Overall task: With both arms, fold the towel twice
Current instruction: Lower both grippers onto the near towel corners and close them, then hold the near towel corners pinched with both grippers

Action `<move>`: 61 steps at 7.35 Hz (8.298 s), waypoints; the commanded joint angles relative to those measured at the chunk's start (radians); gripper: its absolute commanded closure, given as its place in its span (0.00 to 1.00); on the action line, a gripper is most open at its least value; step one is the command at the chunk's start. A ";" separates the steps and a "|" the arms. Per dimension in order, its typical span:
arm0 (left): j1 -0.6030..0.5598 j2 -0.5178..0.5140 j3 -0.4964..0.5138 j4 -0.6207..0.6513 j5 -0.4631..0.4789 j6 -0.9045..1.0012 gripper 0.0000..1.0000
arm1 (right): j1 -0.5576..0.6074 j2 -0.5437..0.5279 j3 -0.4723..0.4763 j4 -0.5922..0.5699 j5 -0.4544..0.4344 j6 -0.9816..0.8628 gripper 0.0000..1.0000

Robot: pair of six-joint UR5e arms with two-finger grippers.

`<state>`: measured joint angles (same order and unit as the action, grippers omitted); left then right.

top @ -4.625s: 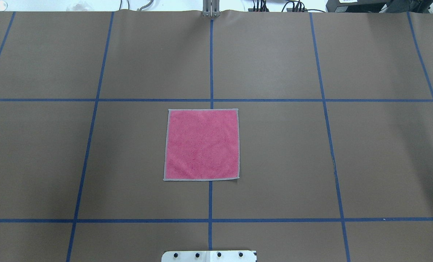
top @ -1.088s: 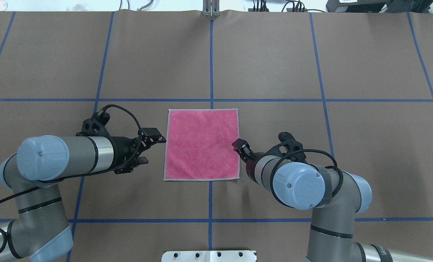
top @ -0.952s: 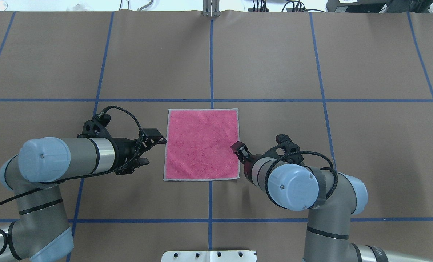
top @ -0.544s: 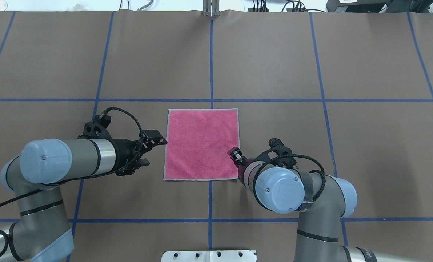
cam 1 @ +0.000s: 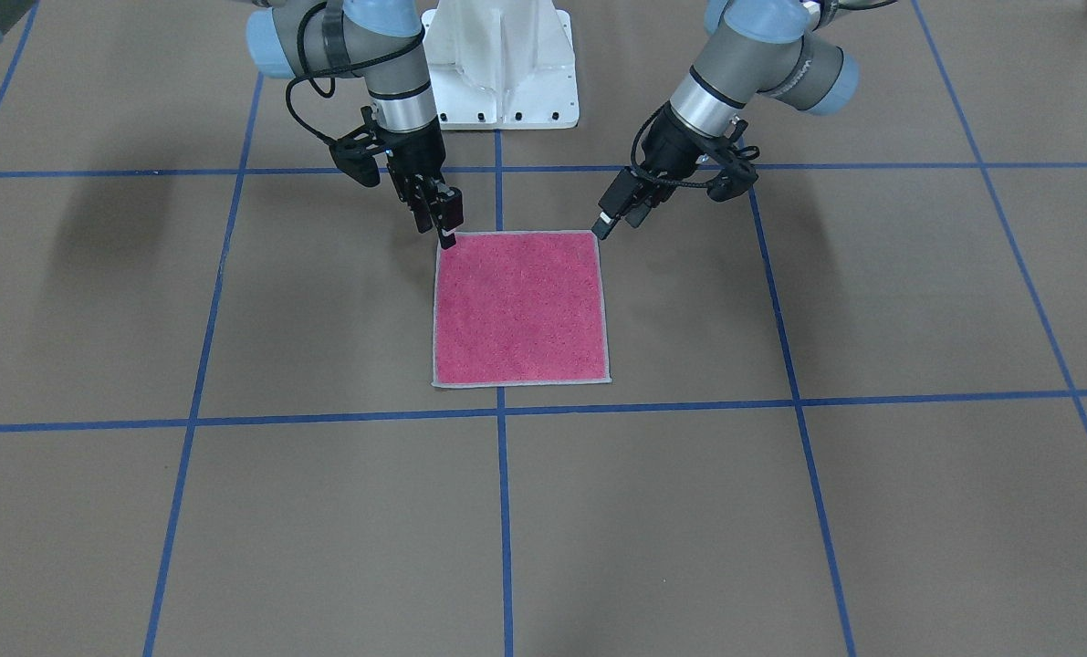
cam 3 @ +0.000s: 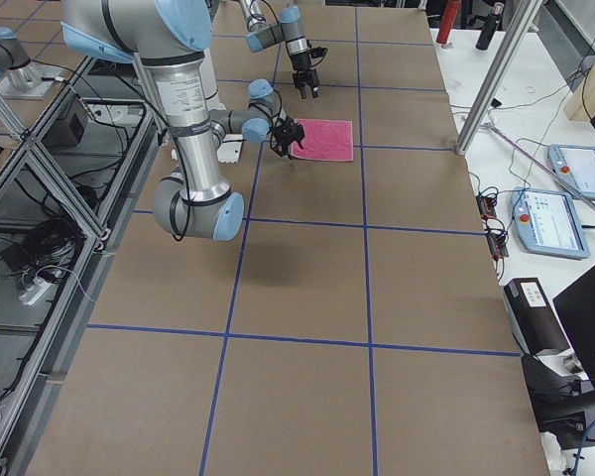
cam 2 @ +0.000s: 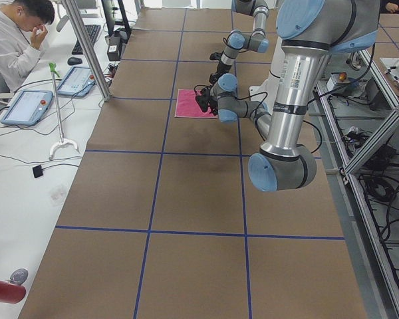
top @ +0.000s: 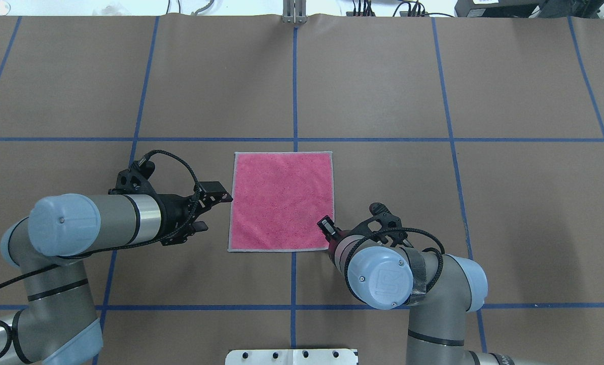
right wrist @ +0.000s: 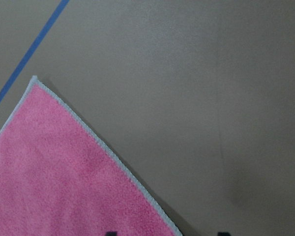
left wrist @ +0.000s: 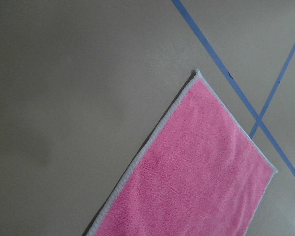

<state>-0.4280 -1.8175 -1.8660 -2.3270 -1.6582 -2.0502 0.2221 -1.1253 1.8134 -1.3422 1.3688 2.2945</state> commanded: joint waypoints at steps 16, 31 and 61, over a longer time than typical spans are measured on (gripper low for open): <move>0.095 -0.061 0.111 0.000 0.086 -0.011 0.41 | 0.029 0.018 0.023 0.015 -0.060 0.033 1.00; 0.127 -0.097 0.143 0.008 0.092 0.001 0.38 | 0.034 0.018 0.023 0.015 -0.062 0.033 1.00; 0.132 -0.141 0.083 0.270 0.054 0.108 0.49 | 0.033 0.009 0.023 0.015 -0.062 0.034 1.00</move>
<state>-0.2972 -1.9516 -1.7830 -2.0716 -1.6046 -1.9427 0.2547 -1.1165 1.8360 -1.3269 1.3070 2.3279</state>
